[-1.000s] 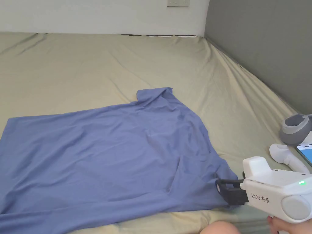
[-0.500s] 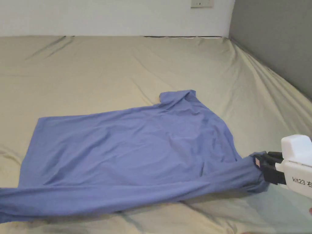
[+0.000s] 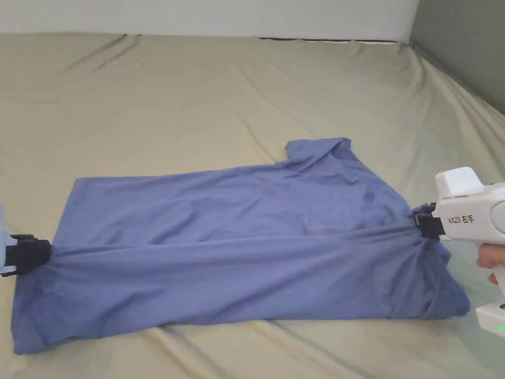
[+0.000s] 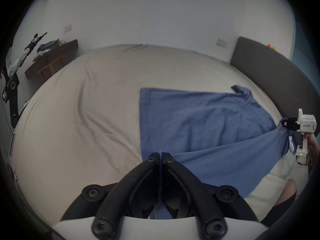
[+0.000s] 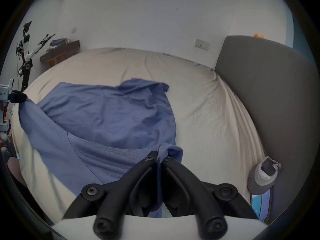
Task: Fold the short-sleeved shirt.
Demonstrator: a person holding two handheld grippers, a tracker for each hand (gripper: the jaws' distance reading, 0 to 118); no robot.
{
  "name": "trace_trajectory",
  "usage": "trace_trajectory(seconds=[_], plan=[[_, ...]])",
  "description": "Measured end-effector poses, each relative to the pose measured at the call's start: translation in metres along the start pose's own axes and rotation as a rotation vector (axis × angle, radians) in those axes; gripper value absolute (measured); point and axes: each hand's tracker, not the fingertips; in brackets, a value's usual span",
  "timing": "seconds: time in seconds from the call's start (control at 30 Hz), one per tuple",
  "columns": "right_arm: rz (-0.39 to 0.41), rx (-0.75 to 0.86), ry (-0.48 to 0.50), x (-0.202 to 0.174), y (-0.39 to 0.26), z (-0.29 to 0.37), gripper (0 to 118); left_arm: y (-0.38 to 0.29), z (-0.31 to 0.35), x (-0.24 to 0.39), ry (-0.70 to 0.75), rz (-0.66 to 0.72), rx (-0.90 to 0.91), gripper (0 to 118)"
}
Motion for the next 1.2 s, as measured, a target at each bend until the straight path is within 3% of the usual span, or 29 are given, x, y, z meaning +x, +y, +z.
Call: trace_trajectory(seconds=[0.03, 0.07, 0.1, 0.13, 0.17, 0.2, 0.23, 0.37, 0.4, 0.43, 0.47, 0.5, 0.53, 0.6, 0.63, 0.67, 0.7, 0.83, 0.93, 1.1, 1.13, 1.2], plan=[[-0.032, -0.01, -0.026, 0.0, -0.003, -0.006, 4, -0.001, -0.008, 0.0, -0.005, -0.024, -0.041, 1], [-0.056, -0.016, -0.048, 0.001, -0.006, -0.01, 12, -0.004, -0.013, 0.001, 0.02, -0.042, -0.05, 3], [-0.082, -0.008, -0.067, 0.002, -0.007, -0.01, 35, -0.006, -0.015, 0.001, 0.042, -0.038, -0.021, 11], [-0.102, 0.019, -0.122, 0.005, -0.009, -0.006, 64, -0.006, -0.012, 0.0, 0.078, -0.029, 0.017, 29], [-0.112, 0.063, -0.163, 0.008, -0.011, 0.002, 94, -0.007, -0.005, -0.003, 0.096, -0.003, 0.075, 63], [-0.13, 0.132, -0.164, 0.011, -0.014, 0.014, 97, -0.009, 0.004, -0.006, 0.089, 0.016, 0.117, 82], [-0.158, 0.191, -0.16, 0.014, -0.017, 0.028, 95, -0.013, 0.017, -0.003, 0.087, 0.024, 0.152, 91], [-0.252, 0.316, -0.12, 0.008, -0.03, 0.09, 94, -0.034, 0.069, 0.013, 0.083, 0.016, 0.19, 90], [-0.252, 0.341, -0.115, 0.001, -0.035, 0.104, 94, -0.041, 0.082, 0.019, 0.071, 0.011, 0.204, 80], [-0.25, 0.348, -0.114, -0.006, -0.039, 0.115, 91, -0.048, 0.093, 0.025, 0.064, 0.01, 0.225, 58], [-0.235, 0.348, -0.096, -0.017, -0.044, 0.129, 73, -0.056, 0.106, 0.033, 0.053, 0.004, 0.269, 22], [-0.21, 0.373, -0.053, -0.026, -0.048, 0.139, 44, -0.063, 0.117, 0.045, 0.054, 0.009, 0.288, 5], [-0.189, 0.398, -0.025, -0.036, -0.053, 0.149, 5, -0.071, 0.126, 0.052, 0.048, 0.019, 0.289, 3], [-0.167, 0.374, 0.008, -0.06, -0.069, 0.168, 0, -0.09, 0.146, 0.062, -0.029, 0.026, 0.299, 0], [-0.101, 0.467, -0.074, -0.066, -0.07, 0.181, 0, -0.097, 0.151, 0.068, -0.06, 0.032, 0.295, 0], [-0.164, 0.416, -0.001, -0.074, -0.081, 0.185, 0, -0.107, 0.155, 0.072, -0.08, 0.059, 0.288, 0], [-0.149, 0.404, 0.037, -0.082, -0.087, 0.19, 0, -0.117, 0.156, 0.075, -0.071, 0.067, 0.273, 0], [-0.115, 0.389, 0.035, -0.096, -0.102, 0.192, 0, -0.129, 0.144, 0.079, -0.047, -0.018, 0.193, 0], [-0.159, 0.351, 0.042, -0.098, -0.11, 0.186, 0, -0.123, 0.138, 0.075, -0.029, 0.001, 0.203, 0], [-0.09, 0.356, 0.036, -0.1, -0.105, 0.183, 0, -0.101, 0.113, 0.054, 0.017, 0.059, 0.193, 0], [-0.096, 0.356, 0.044, -0.098, -0.103, 0.181, 0, -0.097, 0.101, 0.05, 0.014, 0.048, 0.155, 12], [-0.123, 0.35, 0.078, -0.1, -0.104, 0.18, 0, -0.093, 0.076, 0.043, 0.038, 0.03, 0.089, 78]])
